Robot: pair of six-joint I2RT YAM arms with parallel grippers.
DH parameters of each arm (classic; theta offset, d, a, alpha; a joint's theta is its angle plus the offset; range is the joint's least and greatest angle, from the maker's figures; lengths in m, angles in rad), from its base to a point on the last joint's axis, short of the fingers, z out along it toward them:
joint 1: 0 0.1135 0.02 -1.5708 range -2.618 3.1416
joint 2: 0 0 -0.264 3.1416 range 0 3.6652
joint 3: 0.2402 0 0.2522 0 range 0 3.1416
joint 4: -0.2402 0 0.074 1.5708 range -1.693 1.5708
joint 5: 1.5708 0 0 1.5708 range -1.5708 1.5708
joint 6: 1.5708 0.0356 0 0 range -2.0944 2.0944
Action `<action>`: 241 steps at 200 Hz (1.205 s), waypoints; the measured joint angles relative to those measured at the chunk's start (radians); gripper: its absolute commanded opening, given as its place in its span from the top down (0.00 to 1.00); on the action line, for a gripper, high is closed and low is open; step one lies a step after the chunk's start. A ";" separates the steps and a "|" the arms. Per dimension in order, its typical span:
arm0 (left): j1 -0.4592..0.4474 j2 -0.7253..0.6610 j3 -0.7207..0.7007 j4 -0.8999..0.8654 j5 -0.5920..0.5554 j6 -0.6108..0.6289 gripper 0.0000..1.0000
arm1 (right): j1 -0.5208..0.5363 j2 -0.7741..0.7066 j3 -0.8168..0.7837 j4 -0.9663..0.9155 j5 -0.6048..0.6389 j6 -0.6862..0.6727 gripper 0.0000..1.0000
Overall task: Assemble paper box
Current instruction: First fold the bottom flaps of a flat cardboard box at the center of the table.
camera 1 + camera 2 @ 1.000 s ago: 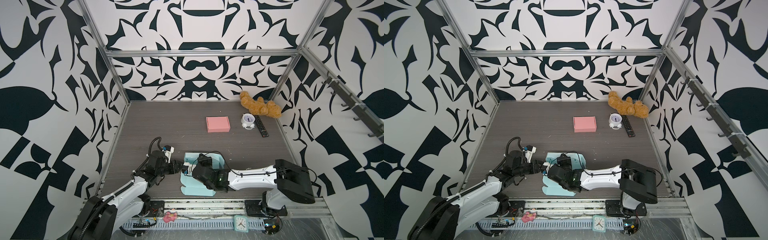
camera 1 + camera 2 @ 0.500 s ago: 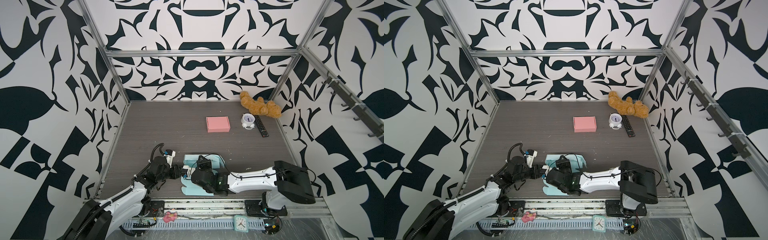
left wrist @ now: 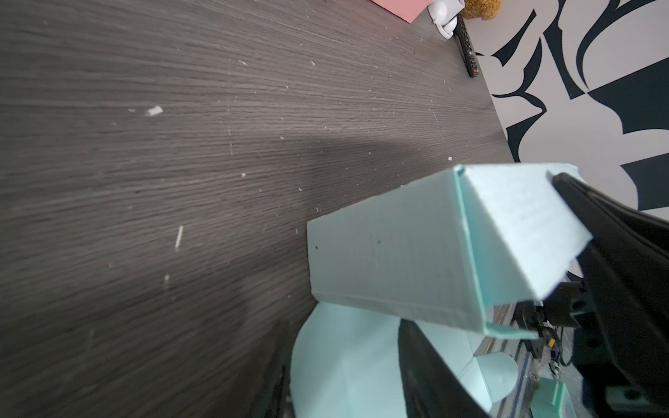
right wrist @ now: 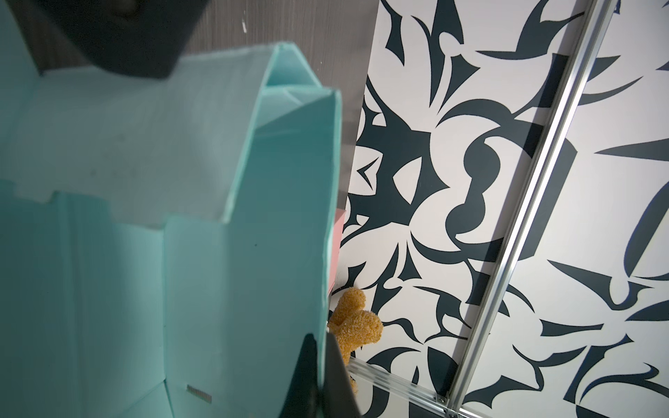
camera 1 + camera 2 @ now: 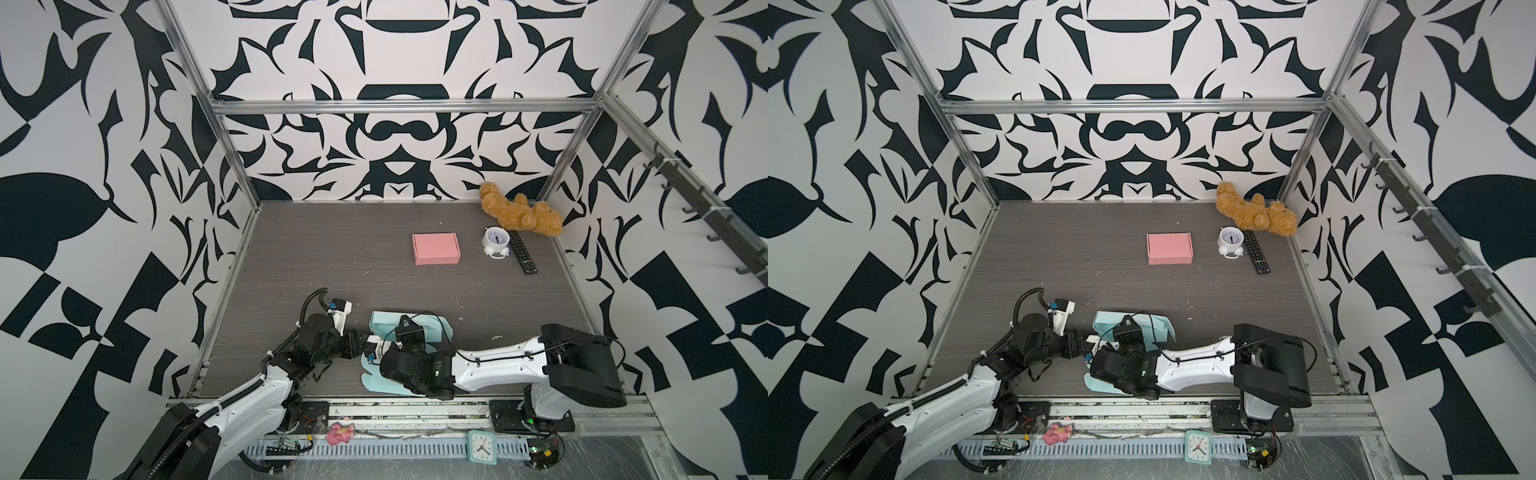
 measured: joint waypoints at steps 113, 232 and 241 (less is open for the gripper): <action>-0.021 0.005 -0.019 0.046 -0.016 0.026 0.41 | 0.044 0.021 -0.002 -0.024 0.065 0.042 1.00; -0.122 0.064 -0.030 0.188 -0.094 0.098 0.43 | 0.060 0.014 -0.006 -0.030 0.055 0.048 1.00; -0.126 0.073 -0.030 0.200 -0.108 0.106 0.46 | 0.061 0.012 -0.006 -0.030 0.053 0.048 1.00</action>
